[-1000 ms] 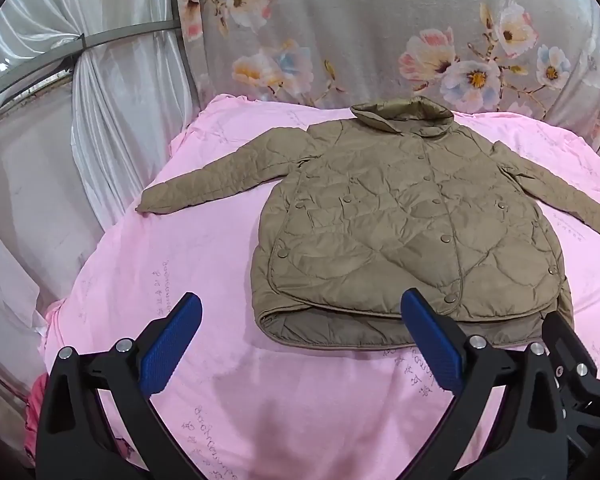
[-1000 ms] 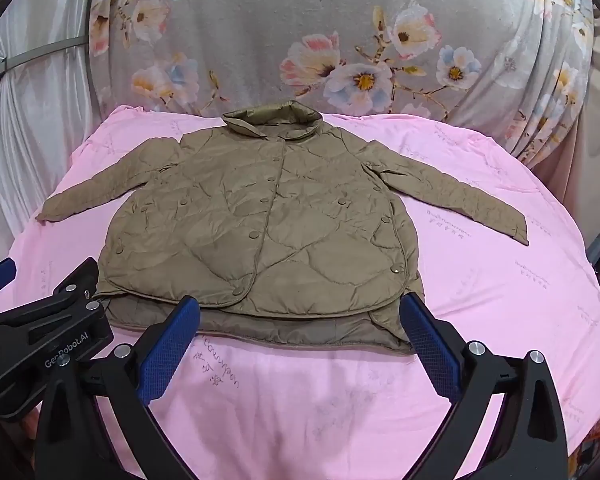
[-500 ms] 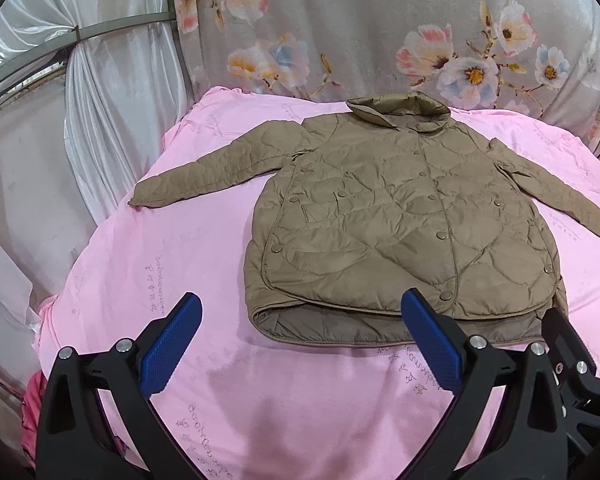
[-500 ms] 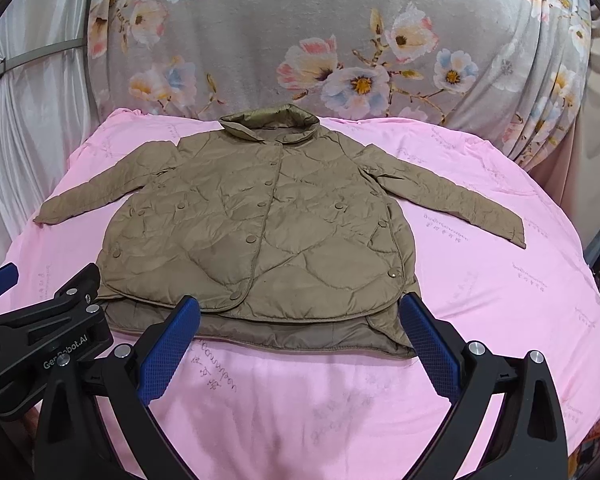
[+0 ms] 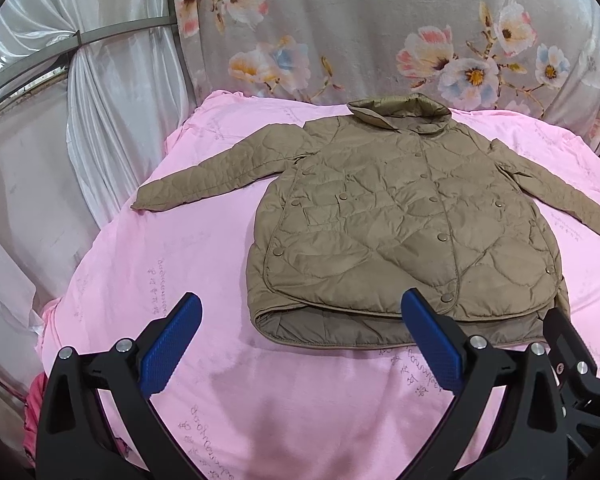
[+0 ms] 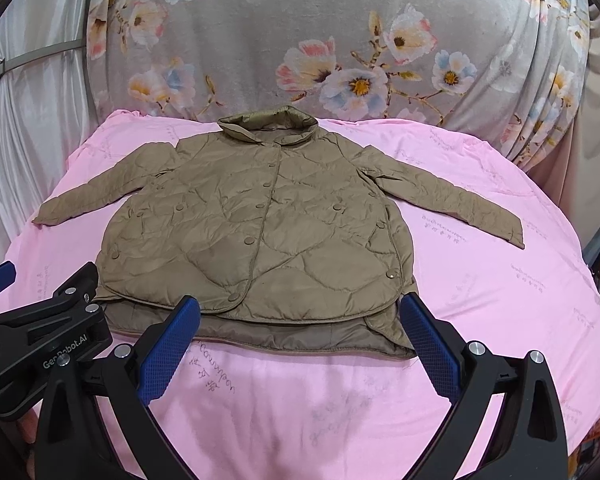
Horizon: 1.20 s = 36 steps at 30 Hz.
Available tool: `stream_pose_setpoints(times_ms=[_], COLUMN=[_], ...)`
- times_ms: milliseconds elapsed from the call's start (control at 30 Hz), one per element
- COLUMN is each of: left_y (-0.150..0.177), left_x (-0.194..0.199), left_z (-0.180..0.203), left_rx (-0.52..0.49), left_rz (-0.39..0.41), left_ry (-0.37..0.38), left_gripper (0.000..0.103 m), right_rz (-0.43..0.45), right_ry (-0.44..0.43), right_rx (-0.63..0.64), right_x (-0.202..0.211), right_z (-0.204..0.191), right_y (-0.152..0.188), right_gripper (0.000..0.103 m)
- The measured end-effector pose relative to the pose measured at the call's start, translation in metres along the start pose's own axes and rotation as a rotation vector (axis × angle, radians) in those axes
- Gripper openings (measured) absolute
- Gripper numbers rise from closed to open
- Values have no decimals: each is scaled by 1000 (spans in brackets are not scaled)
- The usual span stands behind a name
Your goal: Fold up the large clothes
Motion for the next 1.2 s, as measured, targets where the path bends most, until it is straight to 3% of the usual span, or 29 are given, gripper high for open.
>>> stream_pose_setpoints(times_ms=[1200], left_y=[3], left_x=[-2], left_z=[-1], left_rx=[0], left_rz=[-12], left_ry=[-1], left_gripper=[98], right_rz=[-3], right_ry=[-4], right_rx=[-4], right_x=[-2], right_z=[0], right_y=[1], right_gripper=[98])
Point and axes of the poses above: each gripper's, at about its wrist camera, not at the fingertips, and x roughly against the way its jaws point, z to its right, y to its underside, the point moved 6 cm from there along -x, roughly the way its jaws point, and after that the axes turned 5 degrees about z, right-handed, at the moved point
